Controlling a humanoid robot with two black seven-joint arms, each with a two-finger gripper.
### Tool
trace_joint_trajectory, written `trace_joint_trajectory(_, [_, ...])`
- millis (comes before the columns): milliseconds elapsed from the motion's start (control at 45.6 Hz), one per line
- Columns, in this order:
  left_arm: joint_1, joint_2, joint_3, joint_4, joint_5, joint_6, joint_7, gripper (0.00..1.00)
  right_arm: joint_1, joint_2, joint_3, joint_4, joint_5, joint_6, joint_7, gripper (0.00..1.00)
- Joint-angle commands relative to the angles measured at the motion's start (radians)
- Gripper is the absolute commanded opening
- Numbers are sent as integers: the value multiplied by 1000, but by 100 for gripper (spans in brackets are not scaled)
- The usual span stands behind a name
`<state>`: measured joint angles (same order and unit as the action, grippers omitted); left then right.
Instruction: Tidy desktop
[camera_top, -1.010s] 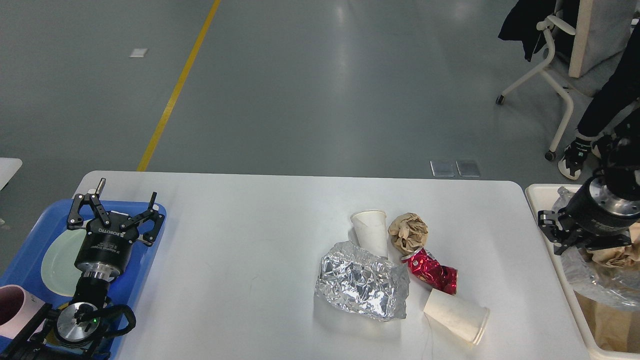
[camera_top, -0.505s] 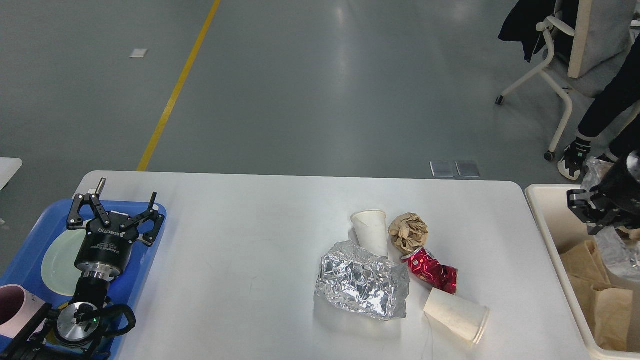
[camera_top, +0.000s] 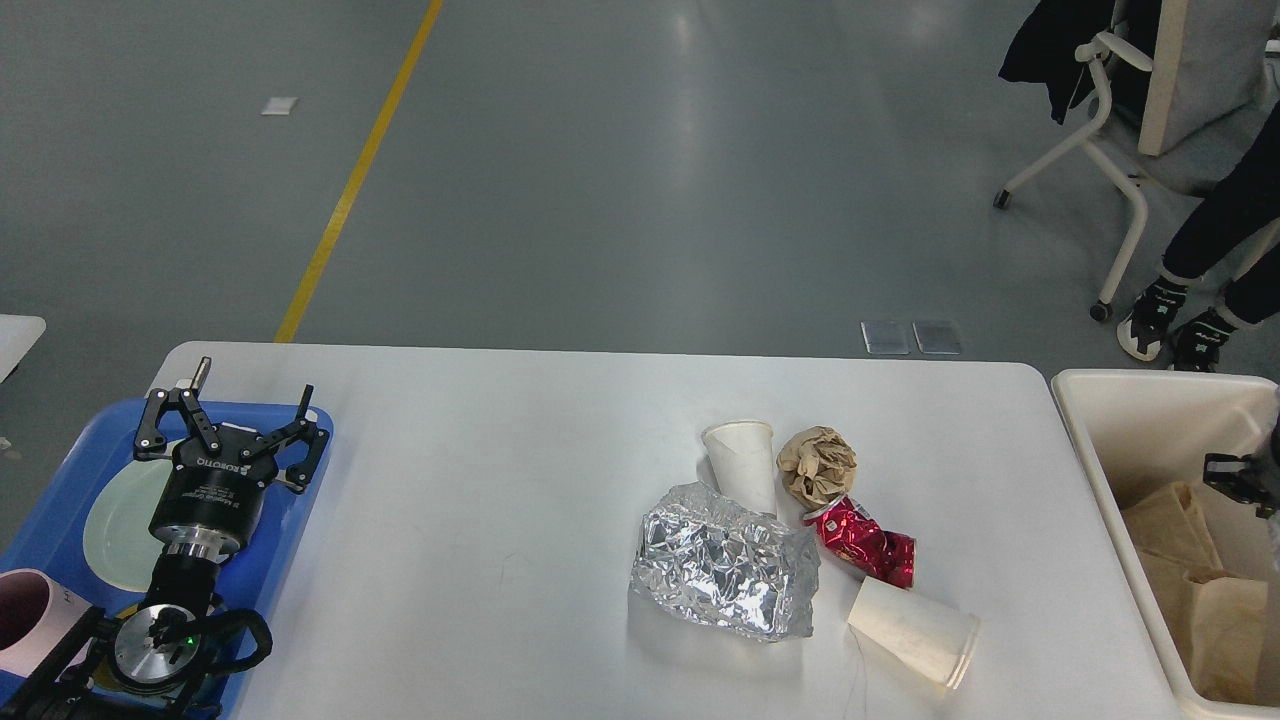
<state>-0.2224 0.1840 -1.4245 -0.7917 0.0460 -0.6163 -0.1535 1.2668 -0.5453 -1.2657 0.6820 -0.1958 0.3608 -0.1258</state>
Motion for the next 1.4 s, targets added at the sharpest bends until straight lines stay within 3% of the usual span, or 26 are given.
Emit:
trace_joint_trajectory(0, [0, 0, -1, 0, 0, 0, 0, 97, -216, 73, 46, -183, -1, -84, 0, 0])
trace_joint_trajectory(285, [0, 0, -1, 0, 0, 0, 0, 97, -601, 238, 60, -562, 15, -233, -5, 0])
trace_joint_trajectory(439, [0, 0, -1, 0, 0, 1, 0, 97, -636, 258, 62, -575, 16, -272, -58, 0])
trace_joint_trajectory(746, [-2, 0, -1, 0, 0, 1, 0, 97, -638, 251, 62, -573, 19, -275, -66, 0])
trace_joint_trajectory(812, [0, 0, -1, 0, 0, 0, 0, 97, -635, 249, 60, -573, 19, -284, -61, 60])
trace_joint_trajectory(834, [0, 0, -1, 0, 0, 0, 2, 97, -633, 248, 60, -573, 19, -292, -60, 72])
trace_joint_trajectory(878, [0, 0, -1, 0, 0, 0, 2, 97, -635, 249, 60, -572, 19, -310, -60, 83])
trace_joint_trajectory(1010, [0, 0, -1, 0, 0, 1, 2, 97, -638, 255, 60, -567, 18, -327, -60, 99])
trace_joint_trajectory(1383, [-2, 0, -1, 0, 0, 0, 2, 97, -636, 248, 60, -565, 18, -327, -60, 100])
